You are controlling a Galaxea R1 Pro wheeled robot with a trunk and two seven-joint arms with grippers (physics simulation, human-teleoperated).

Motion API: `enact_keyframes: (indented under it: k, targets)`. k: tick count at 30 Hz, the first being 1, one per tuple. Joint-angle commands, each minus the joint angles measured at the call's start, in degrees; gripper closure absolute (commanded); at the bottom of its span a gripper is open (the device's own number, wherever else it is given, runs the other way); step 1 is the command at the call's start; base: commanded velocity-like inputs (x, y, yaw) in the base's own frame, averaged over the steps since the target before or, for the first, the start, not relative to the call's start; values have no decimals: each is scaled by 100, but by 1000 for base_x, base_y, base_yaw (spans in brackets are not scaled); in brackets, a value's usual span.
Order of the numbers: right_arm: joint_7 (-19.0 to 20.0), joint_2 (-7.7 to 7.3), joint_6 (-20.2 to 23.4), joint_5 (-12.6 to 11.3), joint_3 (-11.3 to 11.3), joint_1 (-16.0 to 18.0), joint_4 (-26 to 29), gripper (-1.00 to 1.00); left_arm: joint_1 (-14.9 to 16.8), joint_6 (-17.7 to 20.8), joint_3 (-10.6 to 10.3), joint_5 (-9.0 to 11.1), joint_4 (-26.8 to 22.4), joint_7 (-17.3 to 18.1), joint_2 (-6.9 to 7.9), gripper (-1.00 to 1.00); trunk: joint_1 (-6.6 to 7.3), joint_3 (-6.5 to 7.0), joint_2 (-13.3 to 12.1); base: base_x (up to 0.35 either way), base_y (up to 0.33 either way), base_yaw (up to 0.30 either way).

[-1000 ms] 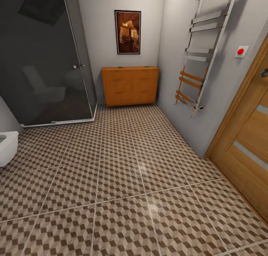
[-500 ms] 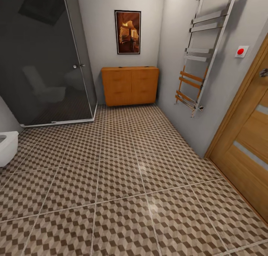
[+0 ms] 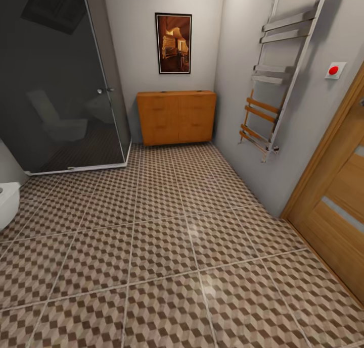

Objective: Take the four mousetraps from the cabinet in the bathroom and place them on the bathroom floor. Make sure all four end up on the same floor surface, and ensure that at least two of them are either under or directly next to the same bathroom sink.

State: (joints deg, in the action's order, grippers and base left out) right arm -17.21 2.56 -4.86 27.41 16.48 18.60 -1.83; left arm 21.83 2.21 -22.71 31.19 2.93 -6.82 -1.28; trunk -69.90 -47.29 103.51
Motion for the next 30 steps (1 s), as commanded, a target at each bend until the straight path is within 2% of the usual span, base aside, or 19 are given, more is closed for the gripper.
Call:
enact_keyframes:
  k: [1, 15, 30]
  targets:
    - [-28, -1, -33, 47, 49, 6, -19, -100, 5, 13, -49, 41, 7, -12, 8, -100, -3, -4, 2, 314, 0, 0]
    - [-28, -1, -33, 40, 49, 7, -19, -100, 5, 16, -49, 47, 14, -34, 81, -100, -3, -4, 2, 307, 0, 0]
    - [-28, -1, -33, 39, 49, 6, -19, -100, 5, 17, -49, 53, 14, -68, 92, -100, -3, -4, 2, 274, 0, 0]
